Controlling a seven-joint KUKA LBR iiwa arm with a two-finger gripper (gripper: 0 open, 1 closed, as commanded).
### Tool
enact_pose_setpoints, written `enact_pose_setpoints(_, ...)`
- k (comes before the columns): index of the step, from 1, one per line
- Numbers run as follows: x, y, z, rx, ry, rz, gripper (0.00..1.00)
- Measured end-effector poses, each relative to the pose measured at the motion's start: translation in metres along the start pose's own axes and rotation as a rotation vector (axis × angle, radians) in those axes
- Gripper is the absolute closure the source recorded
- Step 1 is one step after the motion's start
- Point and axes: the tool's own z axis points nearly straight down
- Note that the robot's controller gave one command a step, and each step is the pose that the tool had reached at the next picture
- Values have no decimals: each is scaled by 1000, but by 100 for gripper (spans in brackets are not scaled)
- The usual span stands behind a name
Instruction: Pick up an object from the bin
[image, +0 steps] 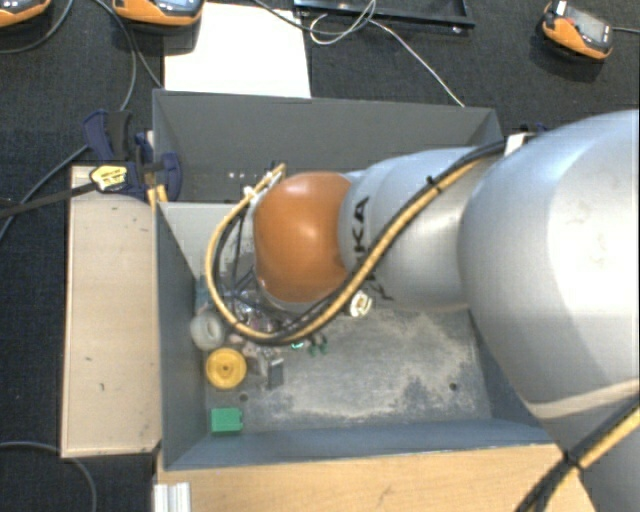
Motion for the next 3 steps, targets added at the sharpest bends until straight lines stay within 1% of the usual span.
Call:
enact_pose_setpoints(1,0,0,0,0,0,2,0)
enact_pose_setpoints(2,-8,14,12,0,-6,-82,0)
enact_pose_setpoints(3,12,26,23,2,-4,-207,0)
